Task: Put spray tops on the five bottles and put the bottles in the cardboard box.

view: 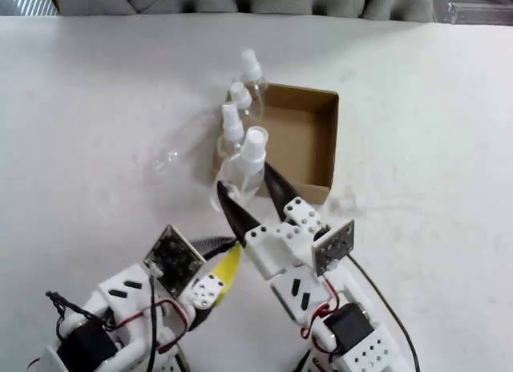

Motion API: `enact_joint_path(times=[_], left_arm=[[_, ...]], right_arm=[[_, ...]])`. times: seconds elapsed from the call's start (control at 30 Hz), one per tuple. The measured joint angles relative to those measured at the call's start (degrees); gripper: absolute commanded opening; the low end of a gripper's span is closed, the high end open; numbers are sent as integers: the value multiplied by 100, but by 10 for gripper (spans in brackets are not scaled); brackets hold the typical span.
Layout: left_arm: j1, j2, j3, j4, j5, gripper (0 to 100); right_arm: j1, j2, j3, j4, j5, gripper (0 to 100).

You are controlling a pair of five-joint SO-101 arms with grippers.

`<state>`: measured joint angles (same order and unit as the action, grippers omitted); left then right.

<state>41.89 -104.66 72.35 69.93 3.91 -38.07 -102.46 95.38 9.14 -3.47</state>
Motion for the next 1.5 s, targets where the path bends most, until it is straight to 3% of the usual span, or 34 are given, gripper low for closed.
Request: enact_joint_path(times=[0.33, 0.87, 1.1, 1.27, 1.5], left_arm=[[-316, 44, 1398, -1705, 0, 20], [-1116, 26, 1987, -2374, 18, 20], [-1116, 26, 1987, -2382, 18, 20], [-1178, 26, 1864, -1960, 0, 20], [-2356, 26, 1415, -1160, -343, 20]], right_arm=[[-193, 0, 0, 193, -202, 15], [-193, 0, 0, 193, -202, 15], [-132, 0, 0, 185, -202, 15], [334, 0, 0, -62, -202, 15], [703, 9, 0, -114, -202, 15]])
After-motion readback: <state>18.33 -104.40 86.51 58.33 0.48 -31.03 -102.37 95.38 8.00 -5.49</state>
